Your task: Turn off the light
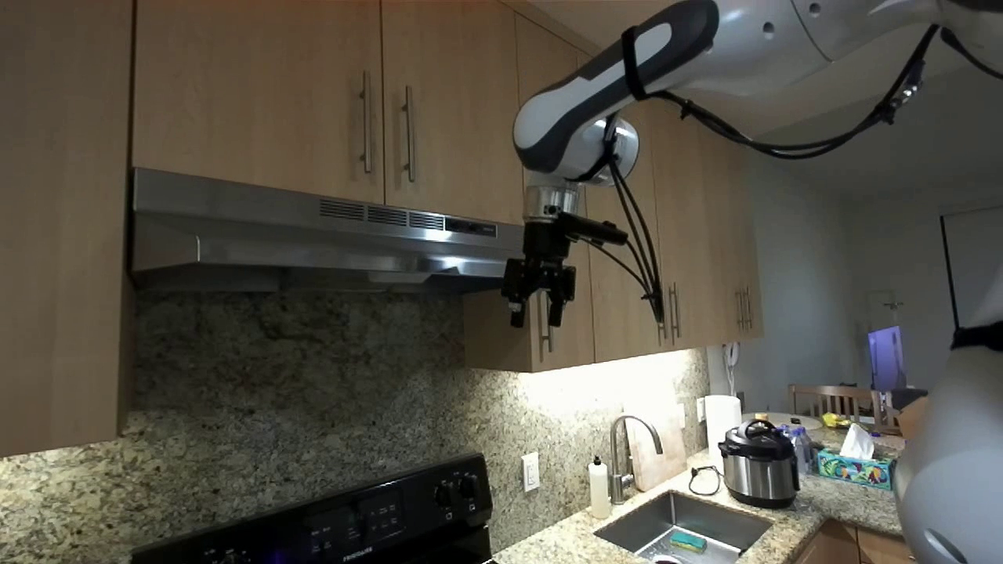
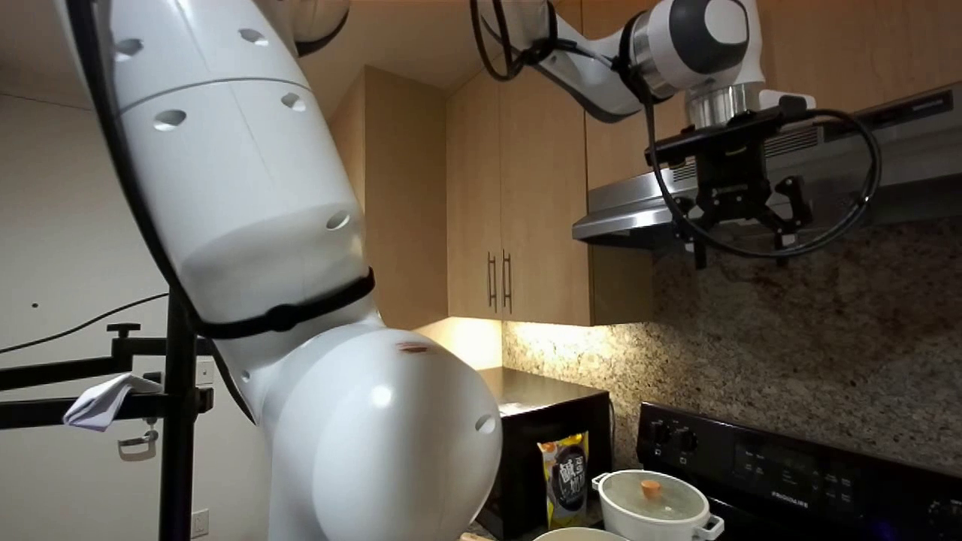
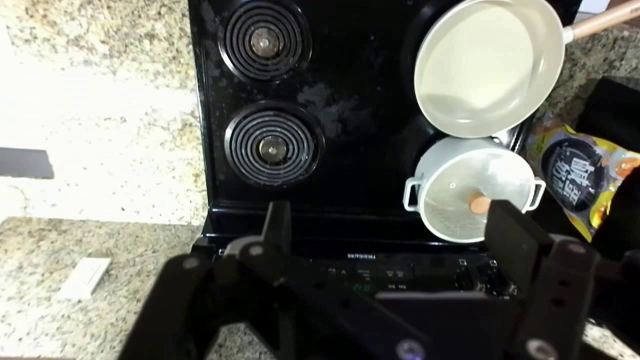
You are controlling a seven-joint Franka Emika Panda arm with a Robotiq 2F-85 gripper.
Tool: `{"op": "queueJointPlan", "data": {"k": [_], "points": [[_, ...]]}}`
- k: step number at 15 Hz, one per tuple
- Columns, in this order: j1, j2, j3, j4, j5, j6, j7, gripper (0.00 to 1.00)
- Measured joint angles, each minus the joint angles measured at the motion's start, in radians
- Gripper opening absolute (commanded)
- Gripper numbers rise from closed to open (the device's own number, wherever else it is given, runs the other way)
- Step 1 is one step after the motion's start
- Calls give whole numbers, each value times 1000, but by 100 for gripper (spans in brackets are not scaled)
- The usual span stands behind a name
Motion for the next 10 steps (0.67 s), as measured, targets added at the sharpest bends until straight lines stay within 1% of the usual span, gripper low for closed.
{"op": "queueJointPlan", "data": {"k": [2,5,8,10], "points": [[6,41,-5,2,21,-30,-17,100],[22,89,-20,3,109,-67,-85,100],[24,121,-32,6,204,-72,-153,100],[24,131,-37,14,230,-72,-173,100]]}}
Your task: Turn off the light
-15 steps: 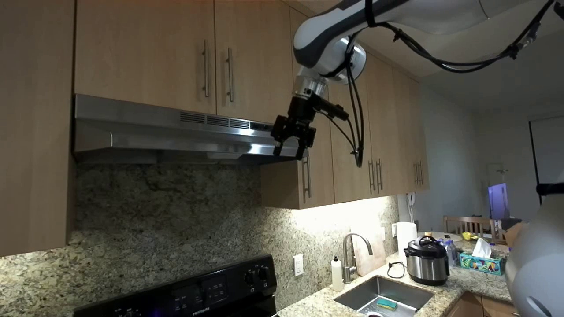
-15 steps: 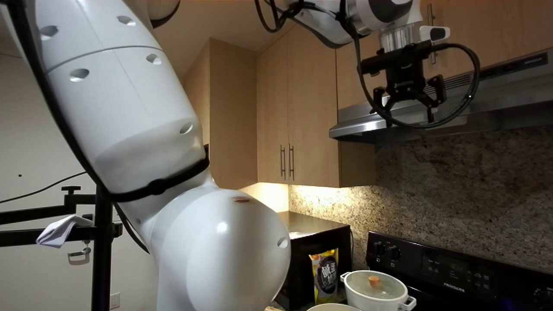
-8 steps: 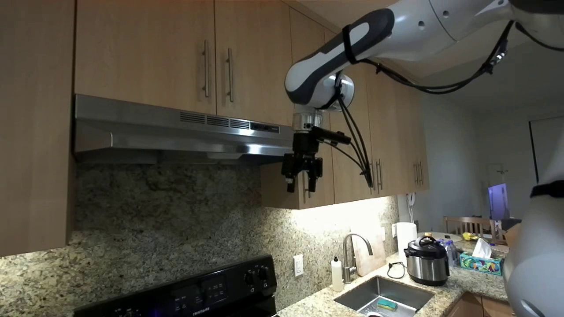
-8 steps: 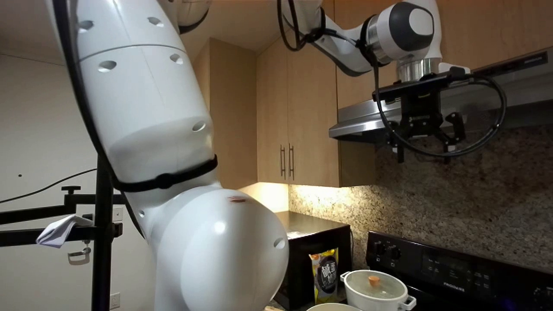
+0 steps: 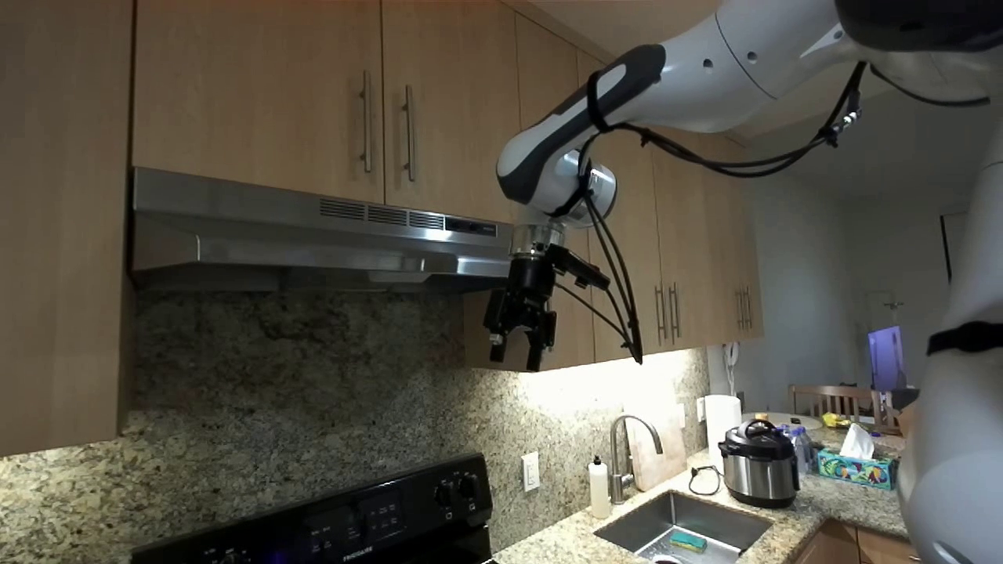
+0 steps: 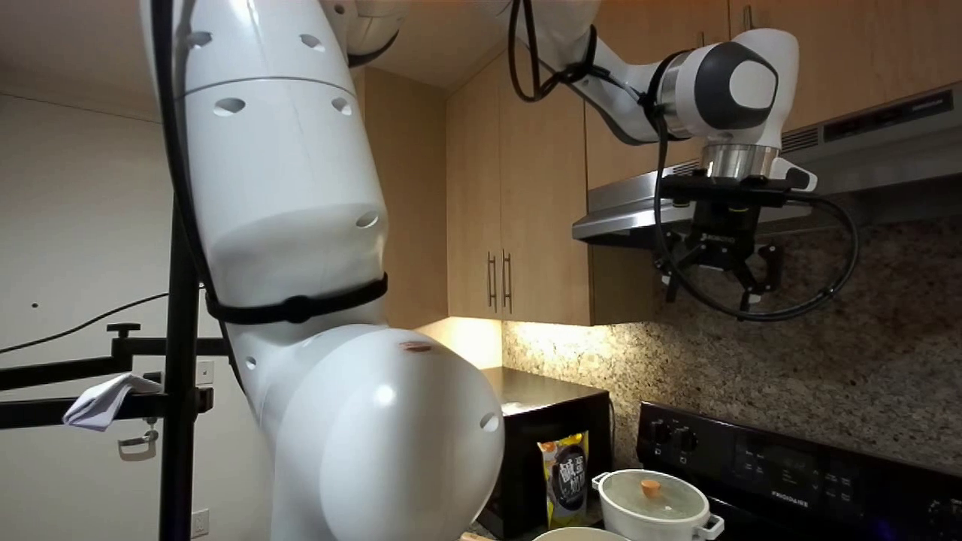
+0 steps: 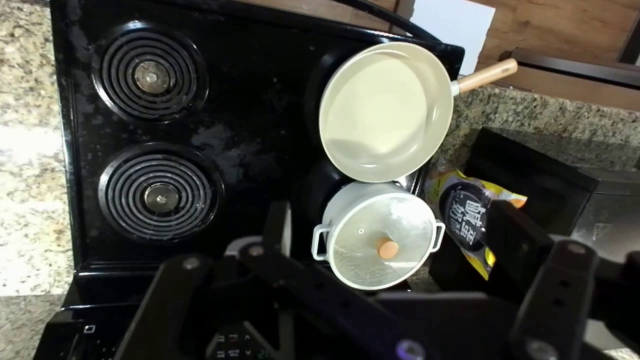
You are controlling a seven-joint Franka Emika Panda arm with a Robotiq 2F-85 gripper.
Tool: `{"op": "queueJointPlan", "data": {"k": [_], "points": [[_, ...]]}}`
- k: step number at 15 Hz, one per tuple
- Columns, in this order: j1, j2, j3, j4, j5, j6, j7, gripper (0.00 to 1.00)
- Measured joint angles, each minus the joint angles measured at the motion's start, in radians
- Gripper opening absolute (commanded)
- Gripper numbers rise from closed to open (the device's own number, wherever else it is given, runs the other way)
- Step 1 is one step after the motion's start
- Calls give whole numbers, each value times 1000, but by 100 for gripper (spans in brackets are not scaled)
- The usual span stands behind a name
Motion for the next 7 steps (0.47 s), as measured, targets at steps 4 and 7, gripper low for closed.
{"op": "queueJointPlan", "data": {"k": [4,7], "points": [[1,2,-1,5,3,0,-3,100],[1,2,-1,5,3,0,-3,100]]}}
